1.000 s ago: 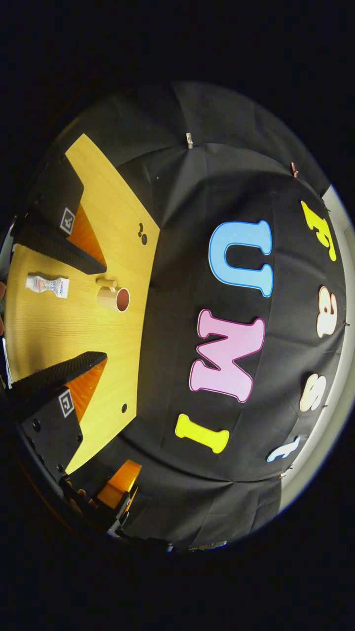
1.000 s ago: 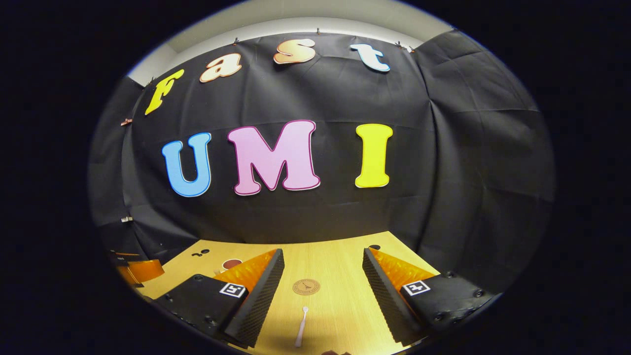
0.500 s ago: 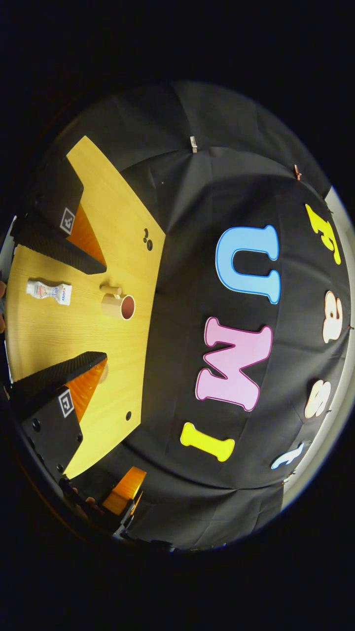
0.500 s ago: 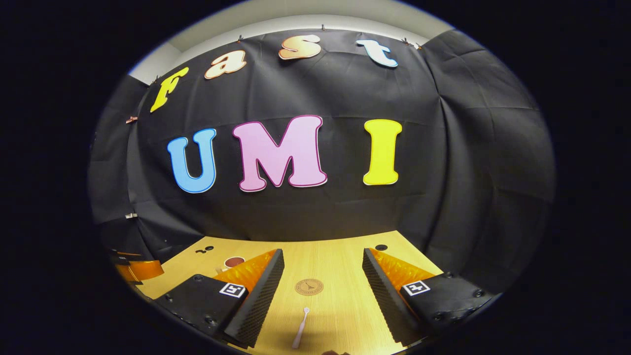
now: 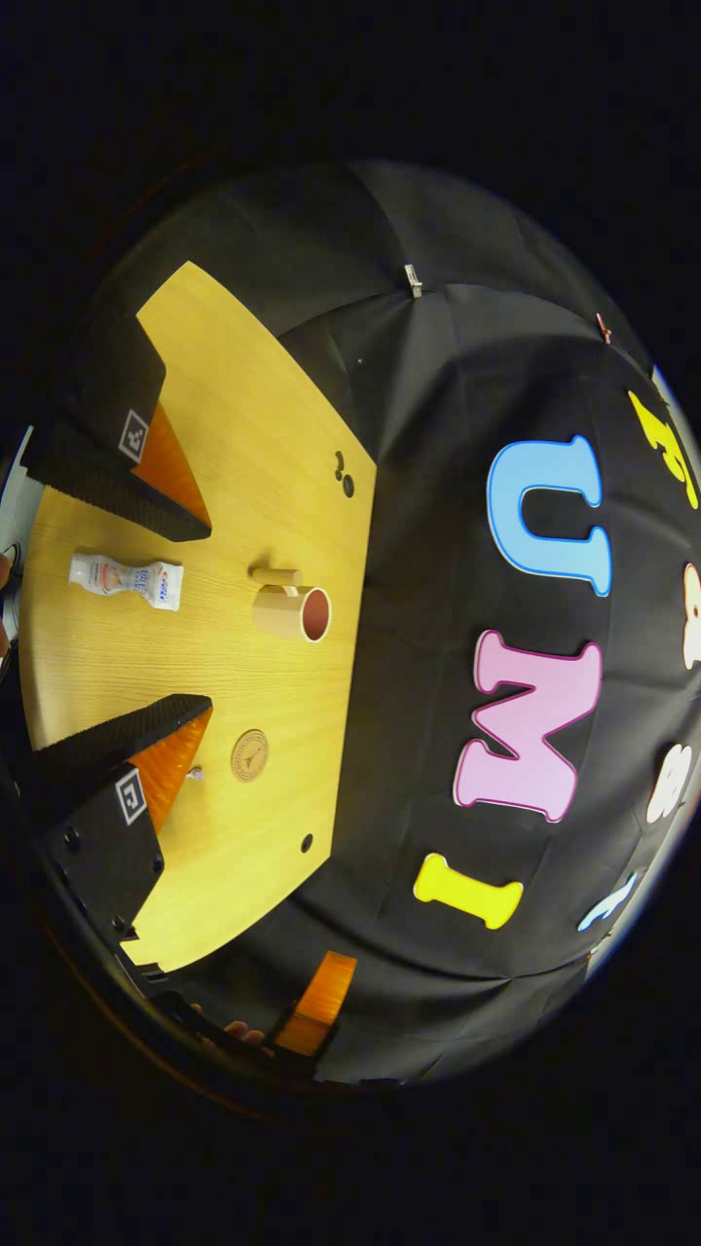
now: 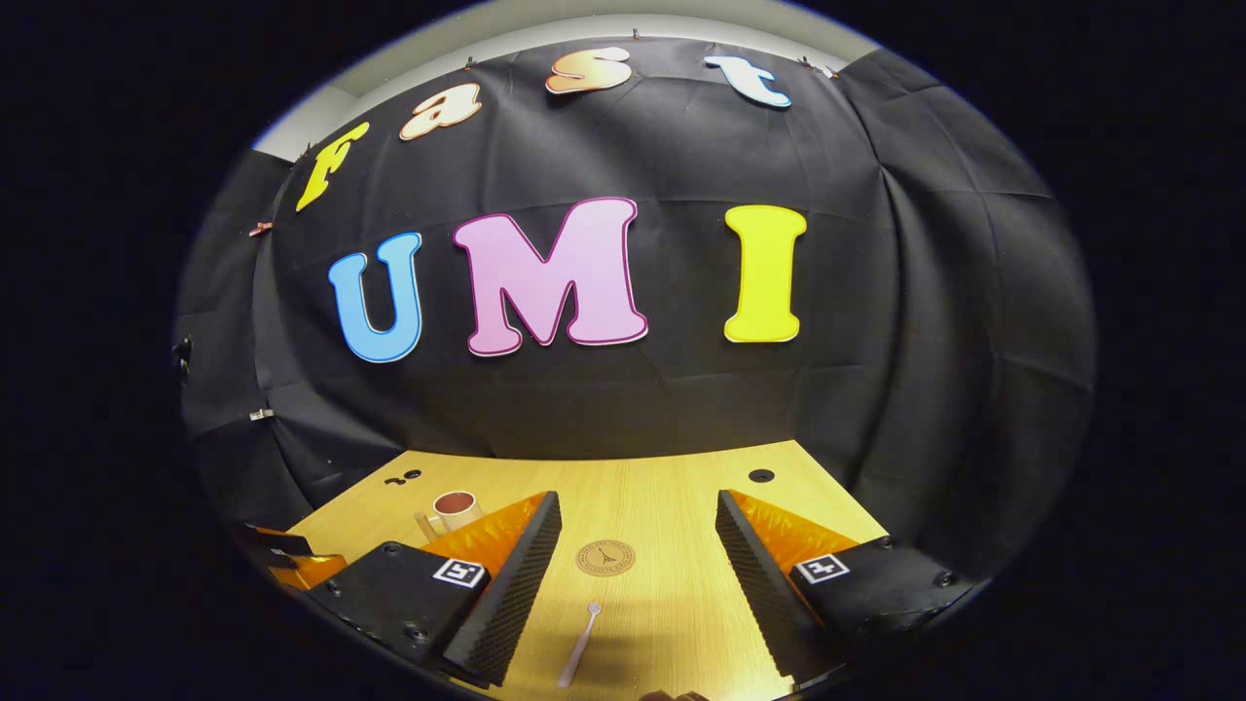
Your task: Put the toothbrush and toothpaste on the desktop into the cup, then pick up the cup and place it on the coaster on the desktop.
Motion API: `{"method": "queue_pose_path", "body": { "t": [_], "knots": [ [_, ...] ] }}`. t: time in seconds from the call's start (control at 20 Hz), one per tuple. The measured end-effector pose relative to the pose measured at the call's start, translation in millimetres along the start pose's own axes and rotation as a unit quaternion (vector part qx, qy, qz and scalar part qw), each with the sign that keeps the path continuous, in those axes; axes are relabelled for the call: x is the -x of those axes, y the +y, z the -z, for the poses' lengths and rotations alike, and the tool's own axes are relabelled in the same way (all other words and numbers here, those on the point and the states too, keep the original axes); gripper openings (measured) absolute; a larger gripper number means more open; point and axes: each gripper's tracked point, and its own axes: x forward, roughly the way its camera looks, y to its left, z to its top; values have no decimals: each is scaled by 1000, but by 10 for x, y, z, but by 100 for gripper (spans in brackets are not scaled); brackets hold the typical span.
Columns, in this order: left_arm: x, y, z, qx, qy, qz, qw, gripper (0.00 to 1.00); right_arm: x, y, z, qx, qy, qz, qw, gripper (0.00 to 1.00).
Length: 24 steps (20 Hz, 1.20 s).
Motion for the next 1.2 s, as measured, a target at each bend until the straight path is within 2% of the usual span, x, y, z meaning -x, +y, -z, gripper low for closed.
{"method": "queue_pose_path", "body": {
  "t": [0.4,0.7,1.1,1.15,1.2],
  "knots": [
    [-451,170,633,-2,79,-27,997,98,-231,-124,229,12,35,-13,999,98],
    [-727,314,1145,21,139,-47,989,98,-336,-109,423,22,63,-25,997,98],
    [-888,374,1435,45,207,-60,975,98,-327,-9,736,38,100,-60,992,99],
    [-901,394,1455,43,213,-65,974,91,-324,18,763,37,101,-64,992,99],
    [-904,420,1480,38,219,-71,972,96,-315,50,813,32,106,-68,992,99]
  ]
}}
